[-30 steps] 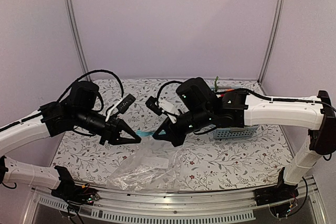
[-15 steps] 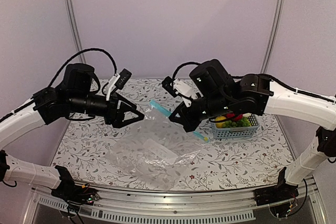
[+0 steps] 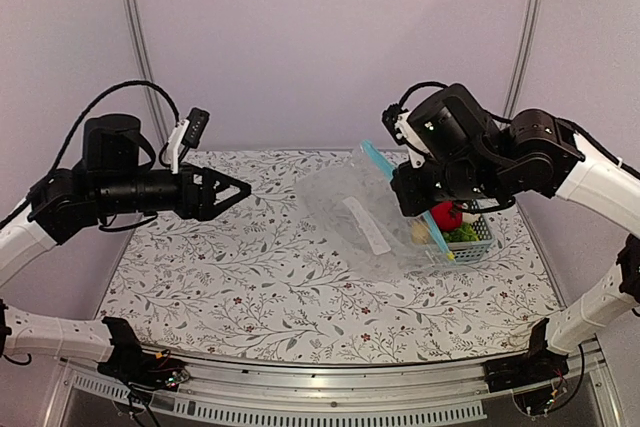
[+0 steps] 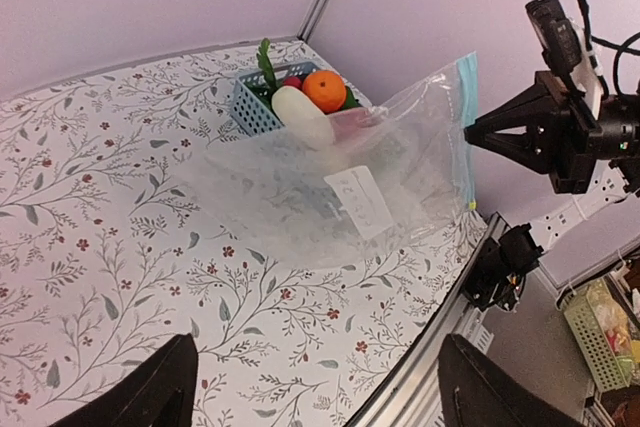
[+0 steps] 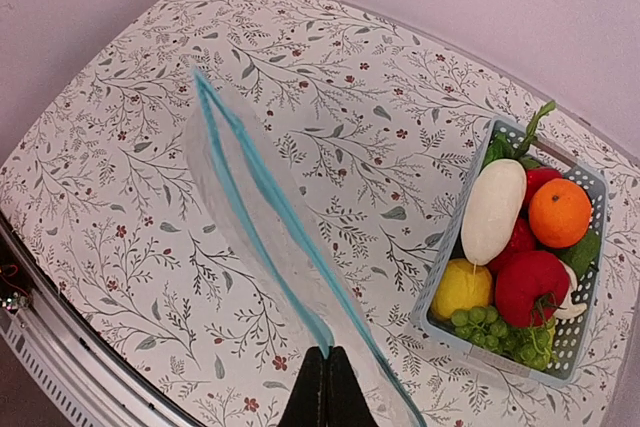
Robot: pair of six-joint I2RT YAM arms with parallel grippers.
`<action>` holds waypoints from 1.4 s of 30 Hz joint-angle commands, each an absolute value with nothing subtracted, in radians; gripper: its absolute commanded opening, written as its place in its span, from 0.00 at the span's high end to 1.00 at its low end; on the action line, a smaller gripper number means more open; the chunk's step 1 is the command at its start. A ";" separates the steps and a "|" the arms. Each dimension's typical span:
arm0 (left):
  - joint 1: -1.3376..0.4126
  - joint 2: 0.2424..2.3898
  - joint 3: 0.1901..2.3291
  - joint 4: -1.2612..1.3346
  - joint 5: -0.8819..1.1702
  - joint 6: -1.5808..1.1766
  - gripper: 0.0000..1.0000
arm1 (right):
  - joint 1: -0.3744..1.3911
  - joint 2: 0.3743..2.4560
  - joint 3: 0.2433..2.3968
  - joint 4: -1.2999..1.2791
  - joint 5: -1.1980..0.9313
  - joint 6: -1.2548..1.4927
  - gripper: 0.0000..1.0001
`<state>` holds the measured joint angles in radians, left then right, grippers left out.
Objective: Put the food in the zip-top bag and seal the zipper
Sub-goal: Pass from the left arm to the right, then pass from the right arm to the left
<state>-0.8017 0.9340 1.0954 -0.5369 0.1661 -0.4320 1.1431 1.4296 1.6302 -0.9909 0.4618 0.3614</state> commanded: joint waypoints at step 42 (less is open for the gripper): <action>-1.158 1.301 0.818 0.092 -0.161 -0.689 0.50 | 1.228 1.651 1.486 -0.549 0.417 0.967 1.00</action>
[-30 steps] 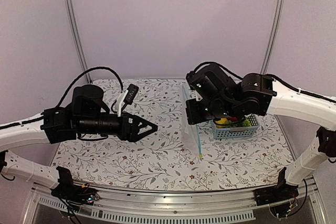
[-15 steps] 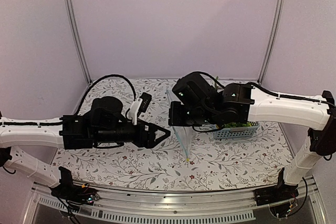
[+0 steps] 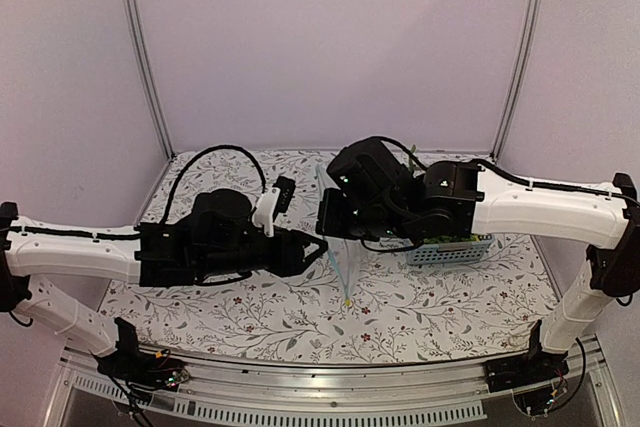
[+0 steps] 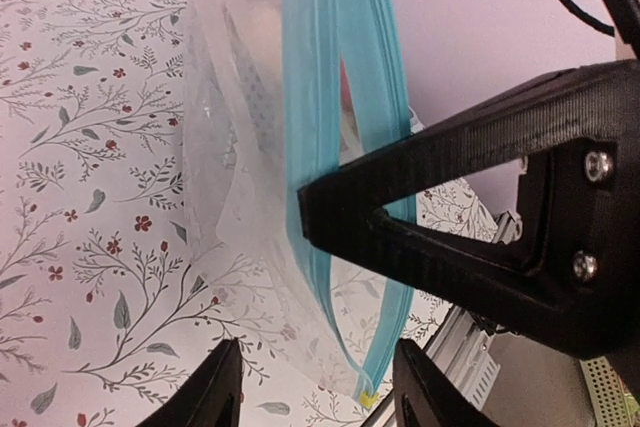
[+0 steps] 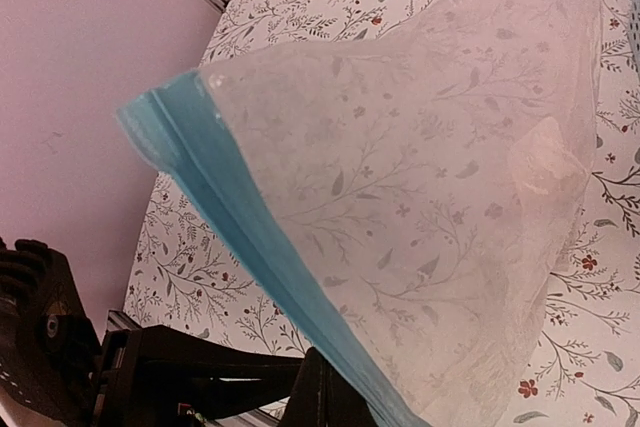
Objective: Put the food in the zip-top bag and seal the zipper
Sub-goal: Pass from the right arm to the left
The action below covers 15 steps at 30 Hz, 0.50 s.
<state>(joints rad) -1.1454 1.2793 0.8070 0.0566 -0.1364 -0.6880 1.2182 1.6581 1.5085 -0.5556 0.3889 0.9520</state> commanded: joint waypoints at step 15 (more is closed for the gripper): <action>-1.157 1.361 0.871 0.063 -0.197 -0.653 0.69 | 1.245 1.598 1.431 -0.508 0.392 0.980 1.00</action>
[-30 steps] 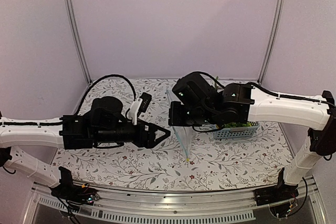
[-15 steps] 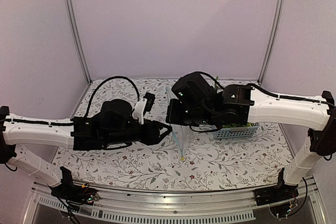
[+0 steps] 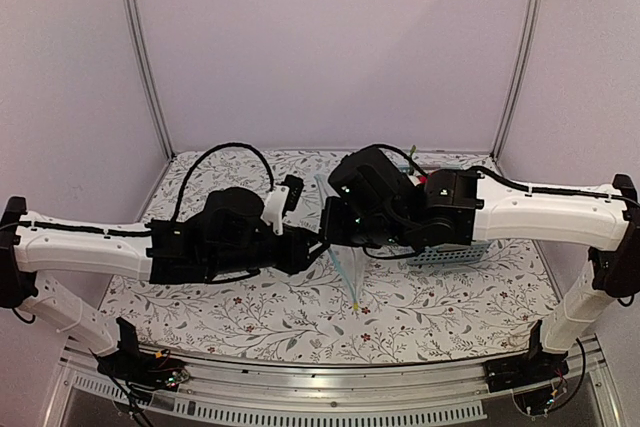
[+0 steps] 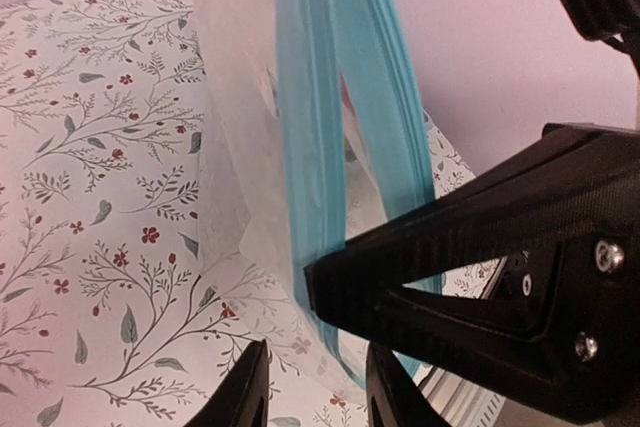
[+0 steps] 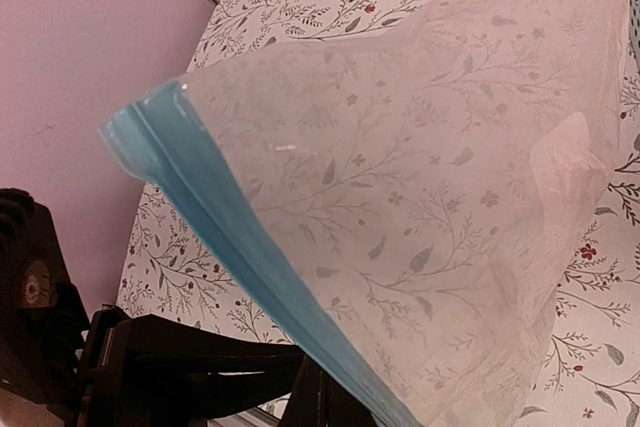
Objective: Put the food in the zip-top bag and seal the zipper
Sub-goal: Pass from the right arm to the left
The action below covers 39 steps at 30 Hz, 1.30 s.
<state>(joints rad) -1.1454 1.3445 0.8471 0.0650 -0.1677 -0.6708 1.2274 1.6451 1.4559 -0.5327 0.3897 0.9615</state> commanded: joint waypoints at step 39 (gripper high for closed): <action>-1.172 1.266 0.936 -0.158 -0.126 -0.678 1.00 | 1.375 1.430 1.375 -0.685 0.431 0.712 0.44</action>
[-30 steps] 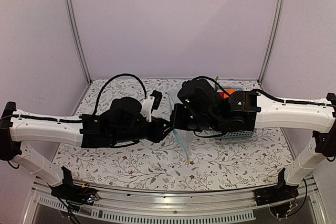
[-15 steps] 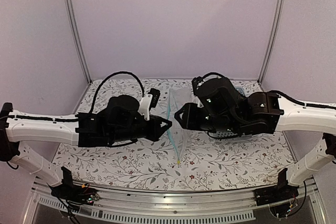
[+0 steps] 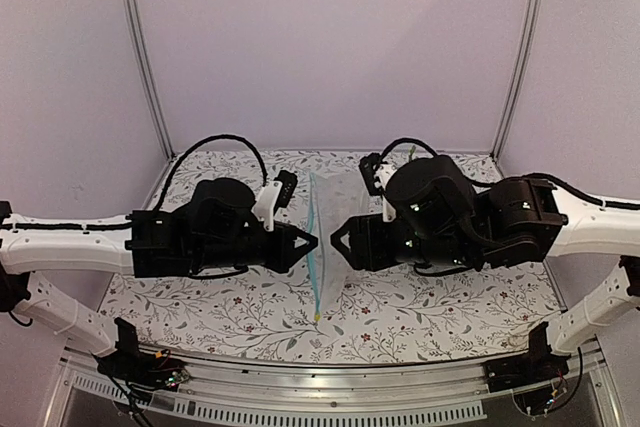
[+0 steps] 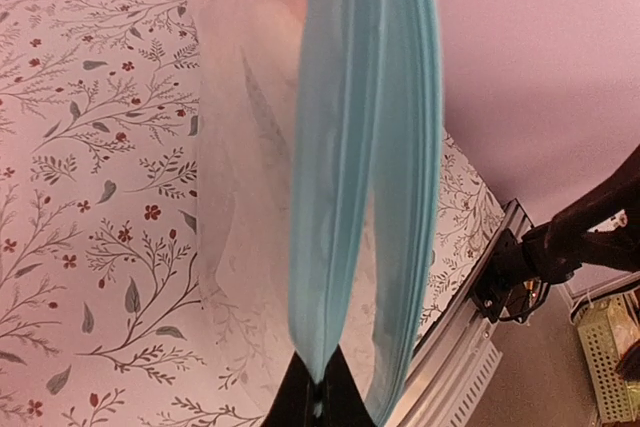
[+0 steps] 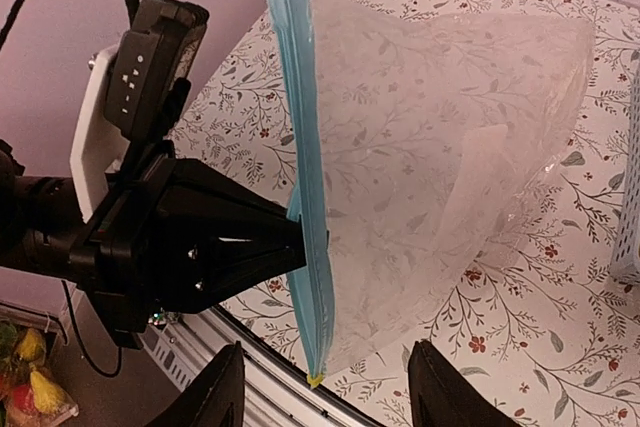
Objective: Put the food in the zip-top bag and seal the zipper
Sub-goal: Pass from the right arm to the left, then adjust the zipper food storage bag at the center of the board.
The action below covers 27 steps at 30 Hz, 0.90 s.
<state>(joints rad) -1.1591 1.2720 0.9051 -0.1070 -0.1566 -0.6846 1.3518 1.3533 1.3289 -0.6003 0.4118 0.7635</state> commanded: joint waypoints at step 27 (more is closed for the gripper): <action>-1.183 1.248 0.946 -0.176 -0.111 -0.689 1.00 | 1.375 1.653 1.482 -0.732 0.586 0.744 0.62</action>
